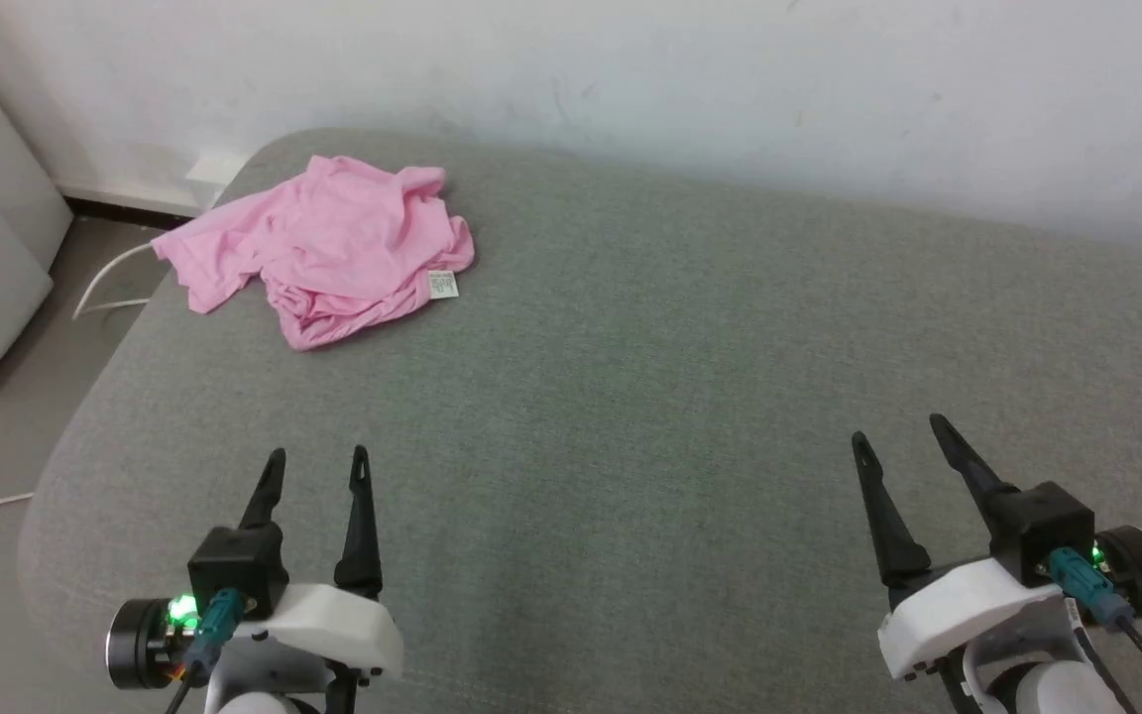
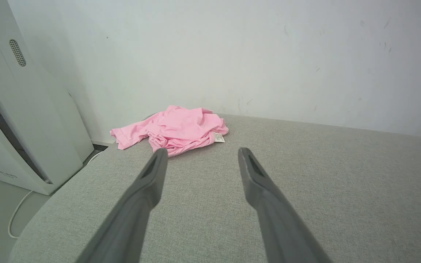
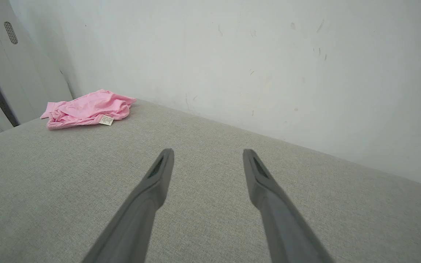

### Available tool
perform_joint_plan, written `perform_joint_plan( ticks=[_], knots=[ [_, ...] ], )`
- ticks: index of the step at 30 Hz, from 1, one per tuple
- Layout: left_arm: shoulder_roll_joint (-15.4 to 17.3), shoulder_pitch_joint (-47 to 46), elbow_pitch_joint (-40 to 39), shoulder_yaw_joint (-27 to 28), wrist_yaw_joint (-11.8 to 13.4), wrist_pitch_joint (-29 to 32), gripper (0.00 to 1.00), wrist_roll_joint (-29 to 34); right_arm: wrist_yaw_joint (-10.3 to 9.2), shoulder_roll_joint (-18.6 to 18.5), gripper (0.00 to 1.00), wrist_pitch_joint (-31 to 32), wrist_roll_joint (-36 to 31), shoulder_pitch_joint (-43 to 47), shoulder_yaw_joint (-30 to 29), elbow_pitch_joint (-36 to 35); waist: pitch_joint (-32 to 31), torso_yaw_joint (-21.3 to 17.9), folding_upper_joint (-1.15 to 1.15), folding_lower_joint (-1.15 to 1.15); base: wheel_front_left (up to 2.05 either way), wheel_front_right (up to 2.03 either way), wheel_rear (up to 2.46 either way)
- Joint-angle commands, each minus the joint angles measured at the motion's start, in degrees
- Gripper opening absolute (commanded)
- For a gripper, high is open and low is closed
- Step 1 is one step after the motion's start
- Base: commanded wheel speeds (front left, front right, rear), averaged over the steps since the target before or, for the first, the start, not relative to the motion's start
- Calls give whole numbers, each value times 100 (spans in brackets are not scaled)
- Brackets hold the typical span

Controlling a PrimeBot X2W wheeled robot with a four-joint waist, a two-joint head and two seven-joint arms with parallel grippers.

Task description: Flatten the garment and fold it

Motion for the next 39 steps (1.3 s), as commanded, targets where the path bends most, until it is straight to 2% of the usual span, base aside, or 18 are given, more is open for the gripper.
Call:
perform_joint_plan(
  ticks=[1, 39],
  knots=[
    [20, 25, 33, -26, 32, -78, 100, -42, 17, -5, 100, -63, -13, -8, 22, 27, -3, 60, 0, 0, 0, 0, 0],
    [48, 71, 199, -38, 234, -522, 100, -170, 28, -8, 100, -433, -6, 26, 84, 89, 3, 903, 0, 0, 0, 0, 0]
  ],
)
